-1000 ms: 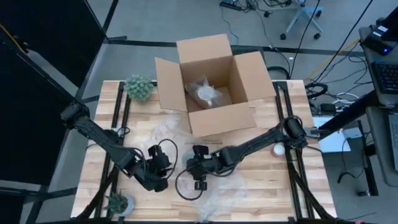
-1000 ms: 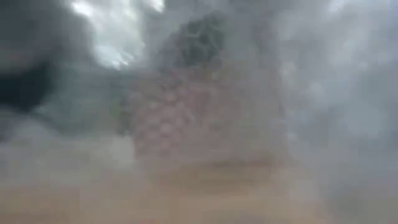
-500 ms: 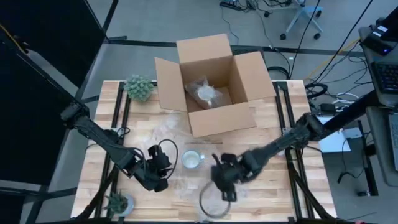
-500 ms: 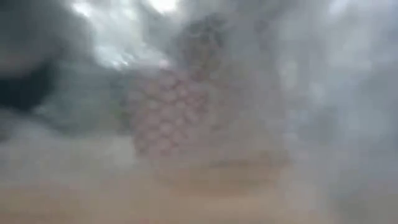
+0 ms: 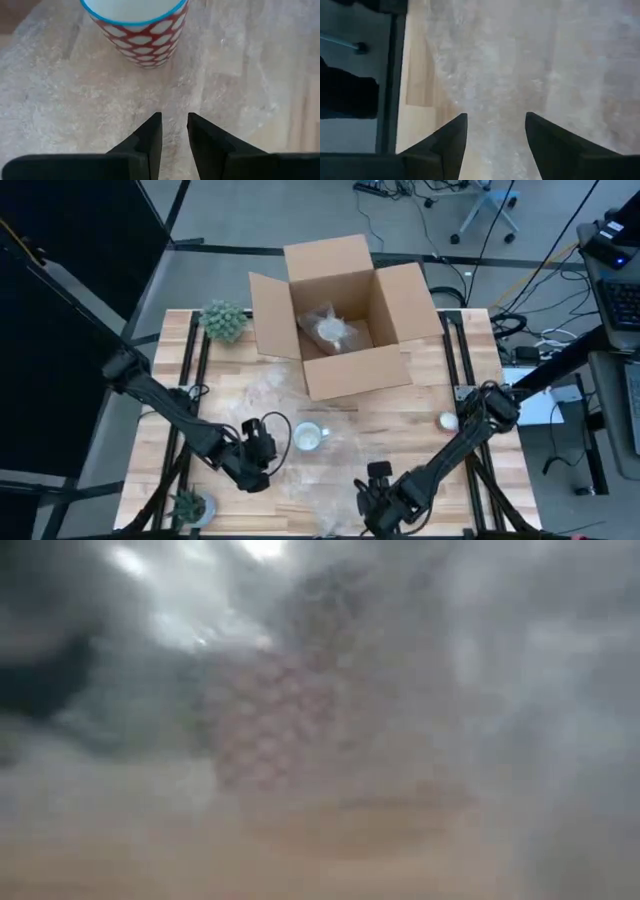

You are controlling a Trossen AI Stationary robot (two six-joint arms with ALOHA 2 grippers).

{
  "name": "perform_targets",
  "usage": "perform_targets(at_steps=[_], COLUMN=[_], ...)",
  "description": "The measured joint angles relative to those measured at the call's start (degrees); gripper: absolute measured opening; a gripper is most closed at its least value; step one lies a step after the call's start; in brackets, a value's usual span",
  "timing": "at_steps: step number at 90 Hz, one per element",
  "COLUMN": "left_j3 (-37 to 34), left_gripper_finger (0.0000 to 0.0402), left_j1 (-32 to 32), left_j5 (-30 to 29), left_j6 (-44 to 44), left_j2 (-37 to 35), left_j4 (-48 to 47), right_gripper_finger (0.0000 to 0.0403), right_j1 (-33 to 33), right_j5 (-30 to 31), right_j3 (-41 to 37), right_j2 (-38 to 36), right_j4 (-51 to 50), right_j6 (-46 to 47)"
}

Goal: Wrap mug
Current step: Wrap the red mug with bubble wrap

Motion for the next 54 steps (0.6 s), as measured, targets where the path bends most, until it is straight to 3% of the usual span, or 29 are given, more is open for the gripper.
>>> perform_targets(at_steps=[21,31,41,54], left_j3=[0.0,0.0,0.0,0.0], left_gripper_finger=[0.0081,0.0081,0.0081,0.0081], left_j1=[0.0,0.0,0.2,0.8], left_j5=[2.6,3.5,4.1,4.0], left_j6=[1.1,3.3,3.6,3.2], left_j2=[4.7,7.5,10.1,12.3], left_j4=[4.0,7.2,9.2,11.5], right_gripper_finger=[0.0181,0.0165,0.0125,0.0030], right_j1=[0.8,0.3,0.7,1.9], right_j5=[2.6,-0.6,-1.1,-2.4], right_j3=[0.0,0.1,0.5,0.3], right_j2=[3.2,5.9,7.3,6.4], right_j4=[1.6,2.0,-0.4,-7.6], right_j6=[-4.6,-4.5,-3.1,-1.7])
